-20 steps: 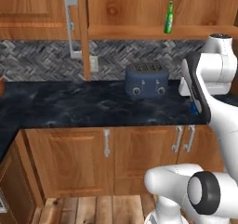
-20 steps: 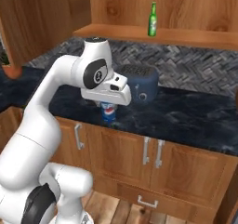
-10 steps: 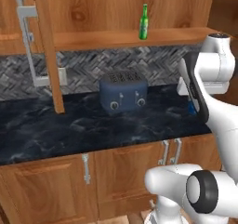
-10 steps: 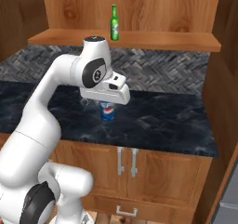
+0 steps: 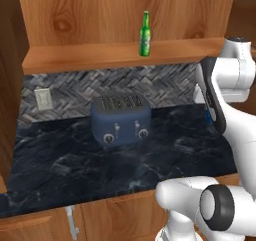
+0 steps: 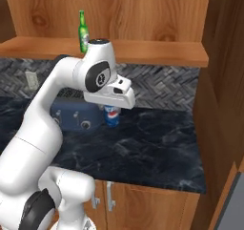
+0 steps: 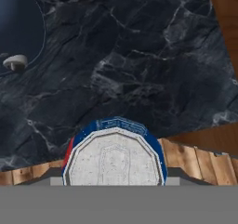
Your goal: Pick the can, beer from the counter and place them in the open cabinet.
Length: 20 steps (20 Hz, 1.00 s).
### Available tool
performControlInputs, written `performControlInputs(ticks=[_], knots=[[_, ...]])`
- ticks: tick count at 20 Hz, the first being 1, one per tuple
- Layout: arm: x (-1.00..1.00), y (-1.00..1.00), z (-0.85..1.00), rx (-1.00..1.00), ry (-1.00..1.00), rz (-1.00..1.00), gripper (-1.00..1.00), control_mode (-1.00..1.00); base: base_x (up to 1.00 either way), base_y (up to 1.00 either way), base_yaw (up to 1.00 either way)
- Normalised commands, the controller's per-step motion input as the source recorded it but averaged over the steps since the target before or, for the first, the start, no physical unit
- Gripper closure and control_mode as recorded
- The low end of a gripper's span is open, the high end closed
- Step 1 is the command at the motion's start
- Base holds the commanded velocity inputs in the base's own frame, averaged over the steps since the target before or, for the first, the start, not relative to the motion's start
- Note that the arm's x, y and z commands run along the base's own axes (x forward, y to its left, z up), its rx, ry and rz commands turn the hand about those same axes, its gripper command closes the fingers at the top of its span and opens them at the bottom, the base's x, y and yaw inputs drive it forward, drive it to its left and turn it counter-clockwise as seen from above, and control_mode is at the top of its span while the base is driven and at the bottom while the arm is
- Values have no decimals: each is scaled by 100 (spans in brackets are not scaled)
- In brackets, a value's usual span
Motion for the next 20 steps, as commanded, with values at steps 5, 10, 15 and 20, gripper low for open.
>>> performControlInputs(ticks=[5,10,15,20], knots=[[0,0,0,0,0,0,100,100,34,-59,6],[0,0,0,0,0,0,100,100,35,-16,17],[24,-2,13,1,0,3,100,-100,18,0,2],[3,-10,62,0,0,4,100,-100,0,0,0]])
